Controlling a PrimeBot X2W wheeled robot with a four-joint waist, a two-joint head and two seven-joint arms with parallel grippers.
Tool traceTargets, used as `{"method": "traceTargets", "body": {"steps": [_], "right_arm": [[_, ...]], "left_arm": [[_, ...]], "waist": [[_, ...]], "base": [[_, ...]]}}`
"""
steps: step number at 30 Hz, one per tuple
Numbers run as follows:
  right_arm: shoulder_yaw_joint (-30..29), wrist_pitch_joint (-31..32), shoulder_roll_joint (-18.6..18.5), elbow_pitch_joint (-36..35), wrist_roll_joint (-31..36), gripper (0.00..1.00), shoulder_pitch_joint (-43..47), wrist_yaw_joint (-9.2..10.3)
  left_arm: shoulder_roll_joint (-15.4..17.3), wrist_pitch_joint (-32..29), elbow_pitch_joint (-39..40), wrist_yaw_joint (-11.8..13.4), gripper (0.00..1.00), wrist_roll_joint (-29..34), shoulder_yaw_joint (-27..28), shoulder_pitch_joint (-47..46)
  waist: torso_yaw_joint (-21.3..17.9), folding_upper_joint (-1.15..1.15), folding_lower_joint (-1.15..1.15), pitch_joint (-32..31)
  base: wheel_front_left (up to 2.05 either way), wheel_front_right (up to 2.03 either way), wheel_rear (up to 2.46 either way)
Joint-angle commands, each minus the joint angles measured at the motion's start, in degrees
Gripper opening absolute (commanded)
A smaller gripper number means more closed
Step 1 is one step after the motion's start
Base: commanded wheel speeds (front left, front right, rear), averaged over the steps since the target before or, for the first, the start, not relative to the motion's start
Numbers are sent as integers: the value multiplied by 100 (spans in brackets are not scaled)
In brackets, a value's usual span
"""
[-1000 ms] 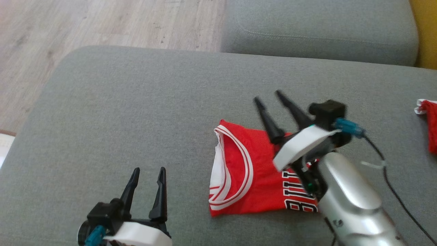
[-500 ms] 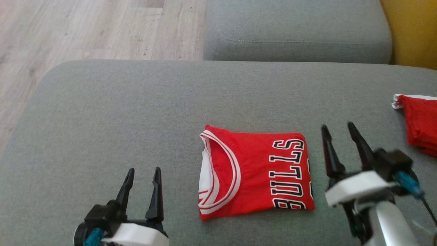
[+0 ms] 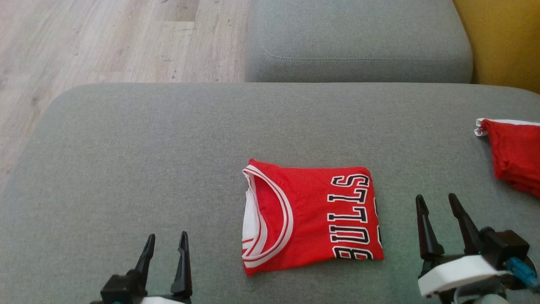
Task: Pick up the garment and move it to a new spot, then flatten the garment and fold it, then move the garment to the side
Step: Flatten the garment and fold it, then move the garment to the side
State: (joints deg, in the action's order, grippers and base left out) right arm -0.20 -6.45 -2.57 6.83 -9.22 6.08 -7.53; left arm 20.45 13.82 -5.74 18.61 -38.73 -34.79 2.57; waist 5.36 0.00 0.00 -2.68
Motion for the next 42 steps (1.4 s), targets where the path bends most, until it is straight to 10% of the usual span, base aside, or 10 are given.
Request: {"method": "traceTargets", "body": {"steps": [1,21,42], "right_arm": [[124,6,-31,-229,-34,100,-114,4],[134,183,-31,-159,8,100,-148,4],[81,3205,-31,735,183,100,-1417,4]], "left_arm": [[54,96,112,-22,100,65,283,-194],[37,105,122,-29,100,90,315,-265],[-155,113,108,-92,100,181,344,-544]], "waist": [[7,0,0,-4],[64,0,0,69],[680,0,0,624]], "base": [[0,0,0],[0,0,0],[0,0,0]]}}
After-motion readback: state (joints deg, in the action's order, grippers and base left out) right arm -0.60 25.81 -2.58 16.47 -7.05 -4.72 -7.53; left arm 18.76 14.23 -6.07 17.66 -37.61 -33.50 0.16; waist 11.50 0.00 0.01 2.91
